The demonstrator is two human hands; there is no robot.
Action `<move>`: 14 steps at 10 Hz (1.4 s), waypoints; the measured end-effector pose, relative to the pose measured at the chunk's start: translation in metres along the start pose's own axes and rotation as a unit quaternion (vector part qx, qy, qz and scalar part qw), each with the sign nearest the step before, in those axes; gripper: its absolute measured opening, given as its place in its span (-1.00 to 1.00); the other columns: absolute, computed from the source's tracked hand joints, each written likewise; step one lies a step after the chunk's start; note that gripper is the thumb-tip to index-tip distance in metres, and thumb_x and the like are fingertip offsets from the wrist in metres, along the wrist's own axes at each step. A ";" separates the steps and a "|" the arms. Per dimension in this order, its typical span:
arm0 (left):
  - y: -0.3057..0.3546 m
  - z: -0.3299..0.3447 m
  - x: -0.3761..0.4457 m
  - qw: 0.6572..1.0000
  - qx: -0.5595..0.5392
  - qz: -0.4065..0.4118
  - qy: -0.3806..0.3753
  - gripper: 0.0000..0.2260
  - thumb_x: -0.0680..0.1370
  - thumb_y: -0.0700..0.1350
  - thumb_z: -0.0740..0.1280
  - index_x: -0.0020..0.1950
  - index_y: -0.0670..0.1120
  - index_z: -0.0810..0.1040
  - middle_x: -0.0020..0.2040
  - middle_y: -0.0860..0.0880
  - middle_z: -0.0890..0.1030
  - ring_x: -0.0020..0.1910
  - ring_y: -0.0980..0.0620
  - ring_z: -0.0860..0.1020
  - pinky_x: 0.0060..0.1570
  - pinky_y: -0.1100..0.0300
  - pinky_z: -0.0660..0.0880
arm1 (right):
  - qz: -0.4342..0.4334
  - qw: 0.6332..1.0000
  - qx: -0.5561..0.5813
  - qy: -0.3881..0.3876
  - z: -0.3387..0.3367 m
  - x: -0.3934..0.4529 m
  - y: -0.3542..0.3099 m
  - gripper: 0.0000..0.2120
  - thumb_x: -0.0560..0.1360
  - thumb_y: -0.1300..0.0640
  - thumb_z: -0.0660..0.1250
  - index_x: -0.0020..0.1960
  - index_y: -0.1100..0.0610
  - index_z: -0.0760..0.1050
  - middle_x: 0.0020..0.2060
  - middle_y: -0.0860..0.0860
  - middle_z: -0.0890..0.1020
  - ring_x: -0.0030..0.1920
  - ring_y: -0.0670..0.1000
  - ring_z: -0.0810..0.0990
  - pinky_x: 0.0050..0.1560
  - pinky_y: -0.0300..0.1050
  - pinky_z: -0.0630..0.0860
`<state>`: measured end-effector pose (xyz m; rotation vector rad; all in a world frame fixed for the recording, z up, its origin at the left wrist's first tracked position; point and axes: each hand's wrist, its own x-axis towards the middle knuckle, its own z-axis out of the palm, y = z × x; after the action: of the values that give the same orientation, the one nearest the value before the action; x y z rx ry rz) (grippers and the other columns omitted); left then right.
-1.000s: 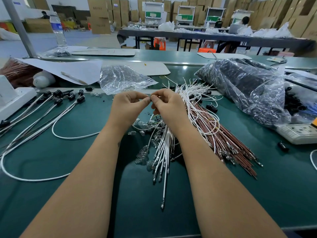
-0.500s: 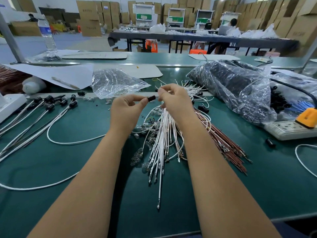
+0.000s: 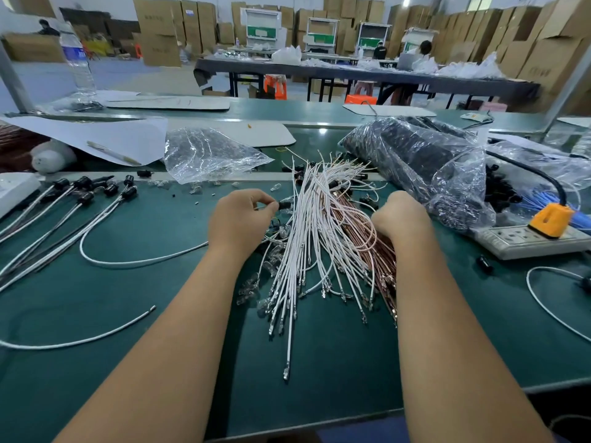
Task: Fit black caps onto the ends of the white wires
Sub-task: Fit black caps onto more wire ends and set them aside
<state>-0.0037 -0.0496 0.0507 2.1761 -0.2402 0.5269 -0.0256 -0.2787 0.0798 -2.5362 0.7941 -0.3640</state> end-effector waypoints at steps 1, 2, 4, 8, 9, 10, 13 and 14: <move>0.006 0.002 -0.001 0.997 0.073 0.009 -0.009 -0.91 0.54 0.01 0.35 -0.11 0.09 0.65 -0.48 0.17 0.42 -0.44 0.13 0.40 -0.45 0.27 0.17 | -0.009 1.000 -0.003 -0.027 0.004 0.002 -0.004 -0.91 0.47 0.24 0.26 -0.03 0.17 0.45 -0.16 0.12 0.46 -0.14 0.17 0.42 -0.09 -0.03 0.42; 0.009 0.004 -0.002 0.996 0.088 0.006 -0.009 -0.90 0.54 0.01 0.34 -0.07 0.07 0.66 -0.43 0.19 0.43 -0.37 0.07 0.43 -0.44 0.28 0.18 | -0.019 0.999 0.030 -0.036 0.005 0.000 -0.003 -0.92 0.45 0.26 0.25 -0.07 0.20 0.48 -0.24 0.12 0.48 -0.19 0.15 0.43 -0.12 -0.06 0.42; 0.006 0.000 -0.002 1.000 0.020 -0.001 0.004 -0.92 0.52 0.01 0.37 -0.14 0.09 0.65 -0.50 0.10 0.41 -0.48 0.08 0.36 -0.45 0.24 0.21 | -0.035 0.996 0.009 -0.080 0.004 -0.008 -0.005 -0.90 0.44 0.25 0.23 -0.09 0.23 0.50 -0.35 0.08 0.41 -0.21 0.14 0.38 -0.07 -0.04 0.37; 0.002 -0.003 0.003 0.989 -0.130 -0.061 0.044 -0.92 0.51 -0.03 0.40 -0.14 0.03 0.66 -0.45 0.01 0.42 -0.47 0.05 0.31 -0.32 0.17 0.31 | -0.207 0.917 0.150 0.306 -0.004 -0.023 -0.029 -0.75 0.52 0.45 0.14 0.06 0.28 0.53 -0.07 0.14 0.61 -0.06 0.01 0.43 0.04 -0.14 0.41; 0.004 -0.007 0.004 0.988 -0.135 -0.047 0.063 -0.94 0.52 -0.08 0.40 -0.13 0.00 0.65 -0.40 -0.01 0.46 -0.41 0.06 0.37 -0.27 0.14 0.42 | -0.287 0.900 0.175 0.276 -0.002 -0.031 -0.056 -0.73 0.53 0.39 0.20 0.08 0.21 0.61 -0.06 0.08 0.66 0.01 0.05 0.53 0.11 -0.19 0.37; 0.004 -0.012 0.007 0.987 -0.135 -0.056 0.072 -0.95 0.52 -0.05 0.40 -0.10 0.02 0.66 -0.25 -0.04 0.56 -0.18 -0.07 0.53 0.06 -0.12 0.52 | -0.303 0.911 0.190 0.206 0.012 -0.038 -0.077 -0.78 0.54 0.29 0.27 0.05 0.11 0.65 -0.09 0.02 0.63 -0.05 0.03 0.49 0.05 -0.16 0.37; -0.005 -0.013 0.008 0.982 -0.161 -0.095 0.034 -0.96 0.50 -0.07 0.41 -0.14 0.03 0.65 -0.27 0.00 0.57 -0.27 -0.01 0.50 0.02 -0.10 0.55 | -0.233 0.944 0.204 0.114 0.053 -0.054 -0.071 -0.74 0.53 0.36 0.19 -0.01 0.10 0.58 -0.04 0.01 0.60 0.03 0.03 0.50 0.08 -0.05 0.41; -0.006 -0.017 0.007 0.975 -0.202 -0.090 0.012 -0.92 0.51 -0.12 0.42 -0.18 0.04 0.64 -0.26 0.02 0.58 -0.32 0.09 0.46 -0.17 0.13 0.48 | -0.222 0.944 0.212 0.120 0.050 -0.053 -0.068 -0.75 0.53 0.35 0.20 -0.02 0.10 0.59 -0.08 0.00 0.59 0.01 0.03 0.49 0.02 -0.08 0.39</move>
<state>-0.0001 -0.0325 0.0587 1.7723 -0.1222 0.3645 -0.0171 -0.1805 0.0645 -2.2558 0.1732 -0.9003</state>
